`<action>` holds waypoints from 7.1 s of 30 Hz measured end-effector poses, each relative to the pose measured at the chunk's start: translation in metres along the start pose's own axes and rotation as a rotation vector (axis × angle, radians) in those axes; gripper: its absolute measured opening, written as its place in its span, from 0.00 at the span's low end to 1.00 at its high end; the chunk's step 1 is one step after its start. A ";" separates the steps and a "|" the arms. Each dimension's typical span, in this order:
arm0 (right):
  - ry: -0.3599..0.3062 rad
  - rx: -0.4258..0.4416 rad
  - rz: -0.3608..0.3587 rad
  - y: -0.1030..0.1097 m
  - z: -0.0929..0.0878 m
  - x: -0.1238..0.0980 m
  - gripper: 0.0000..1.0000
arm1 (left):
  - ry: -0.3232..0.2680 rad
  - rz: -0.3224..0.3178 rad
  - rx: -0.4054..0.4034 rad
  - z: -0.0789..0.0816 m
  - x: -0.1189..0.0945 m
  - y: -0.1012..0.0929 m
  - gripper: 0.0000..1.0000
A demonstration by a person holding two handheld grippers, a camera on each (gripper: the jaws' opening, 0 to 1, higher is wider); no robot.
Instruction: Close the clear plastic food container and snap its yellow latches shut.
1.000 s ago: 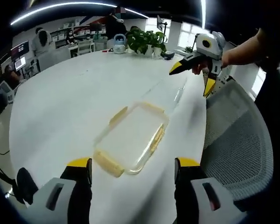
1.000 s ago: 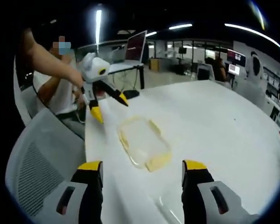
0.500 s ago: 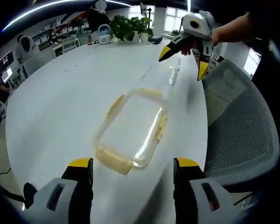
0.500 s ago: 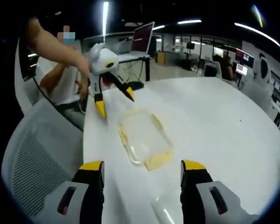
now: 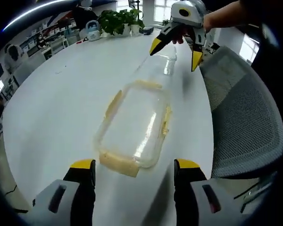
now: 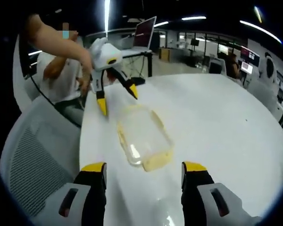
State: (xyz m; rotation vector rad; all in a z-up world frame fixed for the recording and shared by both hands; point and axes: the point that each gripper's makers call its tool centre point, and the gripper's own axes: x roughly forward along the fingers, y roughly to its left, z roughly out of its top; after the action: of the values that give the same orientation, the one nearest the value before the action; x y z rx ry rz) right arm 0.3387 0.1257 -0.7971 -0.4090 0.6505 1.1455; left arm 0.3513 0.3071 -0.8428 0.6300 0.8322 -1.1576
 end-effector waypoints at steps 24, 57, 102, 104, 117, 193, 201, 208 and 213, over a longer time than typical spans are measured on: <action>0.132 -0.076 0.079 -0.007 -0.017 0.025 0.58 | 0.119 -0.065 0.191 -0.011 0.015 0.011 0.64; 0.253 -0.243 0.172 -0.015 -0.023 0.056 0.55 | 0.158 -0.128 0.227 -0.008 0.020 0.011 0.57; 0.365 -0.288 0.190 -0.018 -0.033 0.065 0.38 | 0.189 -0.126 0.225 -0.007 0.020 0.012 0.39; 0.362 -0.288 0.190 -0.018 -0.033 0.065 0.38 | 0.187 -0.125 0.224 -0.007 0.020 0.012 0.38; 0.352 -0.296 0.187 -0.015 -0.029 0.063 0.38 | 0.213 -0.114 0.212 -0.010 0.017 0.008 0.38; 0.311 -0.308 0.189 -0.020 0.039 -0.014 0.38 | 0.204 -0.102 0.226 0.056 -0.052 0.009 0.38; 0.310 -0.312 0.186 -0.024 0.036 -0.019 0.38 | 0.197 -0.093 0.225 0.062 -0.050 0.008 0.38; 0.320 -0.321 0.185 -0.029 0.029 -0.029 0.38 | 0.185 -0.089 0.219 0.073 -0.043 0.002 0.38; 0.325 -0.316 0.179 -0.033 0.021 -0.038 0.38 | 0.175 -0.094 0.215 0.083 -0.037 -0.002 0.38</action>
State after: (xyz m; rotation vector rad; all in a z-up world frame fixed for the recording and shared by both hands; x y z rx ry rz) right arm 0.3651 0.0996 -0.7566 -0.8315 0.8017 1.3721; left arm 0.3630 0.2603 -0.7660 0.8866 0.8996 -1.3018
